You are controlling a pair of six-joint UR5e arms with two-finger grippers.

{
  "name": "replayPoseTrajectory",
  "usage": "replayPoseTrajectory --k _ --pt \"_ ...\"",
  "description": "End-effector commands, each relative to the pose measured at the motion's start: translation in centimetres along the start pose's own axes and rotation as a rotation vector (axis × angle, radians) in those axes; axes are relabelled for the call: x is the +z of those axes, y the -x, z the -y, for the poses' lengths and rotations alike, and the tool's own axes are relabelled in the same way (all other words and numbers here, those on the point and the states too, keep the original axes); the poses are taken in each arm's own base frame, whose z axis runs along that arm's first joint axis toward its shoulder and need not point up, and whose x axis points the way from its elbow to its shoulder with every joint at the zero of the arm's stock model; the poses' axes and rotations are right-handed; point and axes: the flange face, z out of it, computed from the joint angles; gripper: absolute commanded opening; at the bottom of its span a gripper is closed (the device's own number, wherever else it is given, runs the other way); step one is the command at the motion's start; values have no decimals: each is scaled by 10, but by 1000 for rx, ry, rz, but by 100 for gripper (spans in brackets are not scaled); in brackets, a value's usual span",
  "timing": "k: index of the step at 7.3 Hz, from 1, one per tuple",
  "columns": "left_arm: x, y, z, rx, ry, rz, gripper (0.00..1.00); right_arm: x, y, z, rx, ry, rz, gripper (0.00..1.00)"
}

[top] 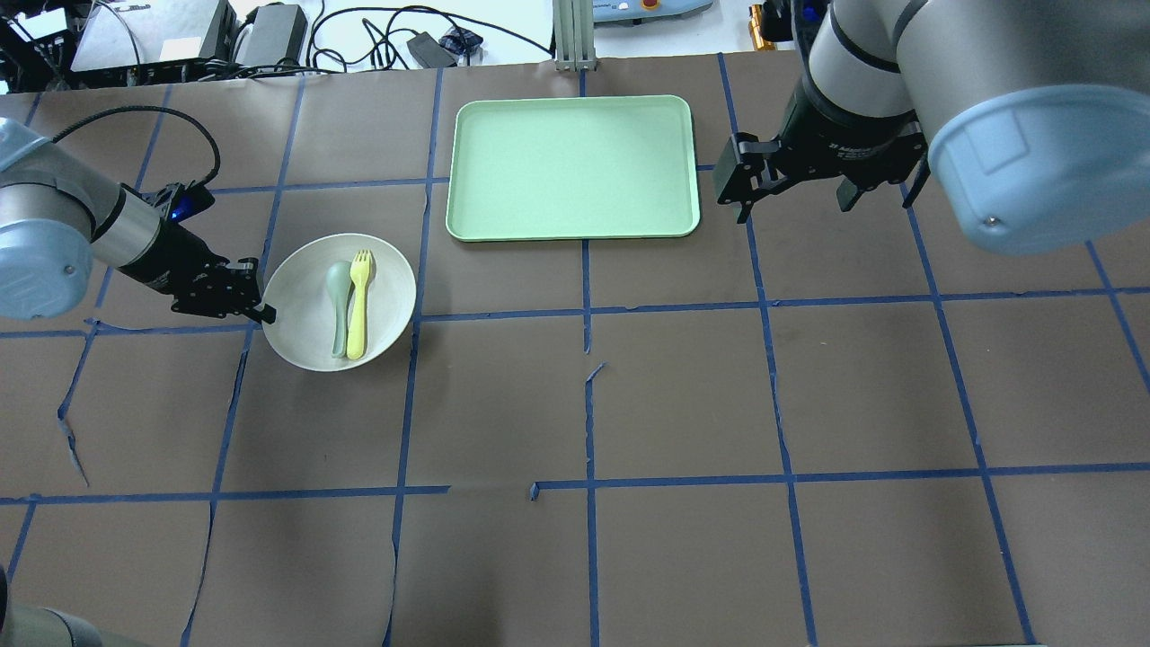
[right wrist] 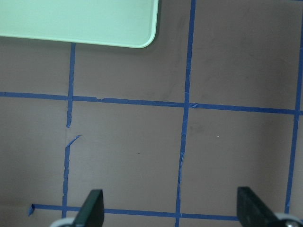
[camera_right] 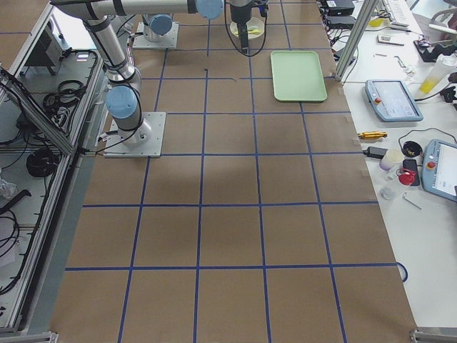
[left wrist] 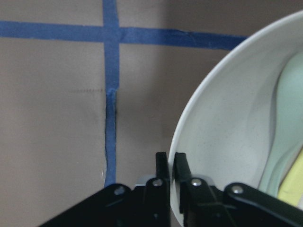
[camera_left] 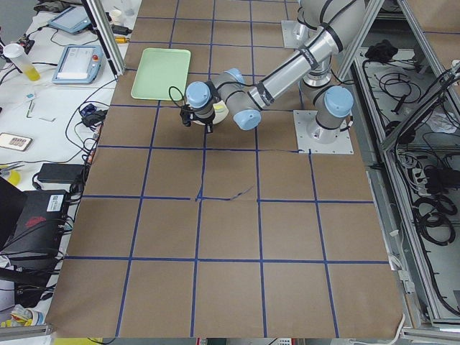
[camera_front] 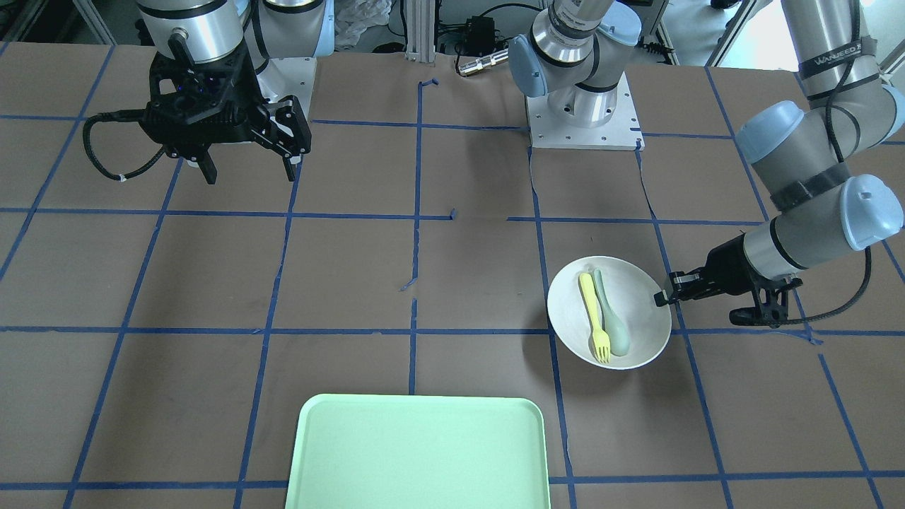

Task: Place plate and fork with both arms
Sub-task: 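Carry the plate with the left gripper onto the light green tray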

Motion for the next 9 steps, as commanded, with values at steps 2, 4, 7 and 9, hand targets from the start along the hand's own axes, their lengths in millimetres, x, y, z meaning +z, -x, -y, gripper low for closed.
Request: replayPoseTrajectory --k 2,4,7,9 --pt "3 -78 51 150 -18 3 0 0 0 0 0 1 0 100" --pt "19 -124 98 168 -5 7 0 1 0 0 0 2 0 100" --pt "54 -191 166 99 -25 -31 0 2 1 -1 0 4 0 100" --pt "86 -233 193 134 -23 -26 0 3 1 -1 1 5 2 100"
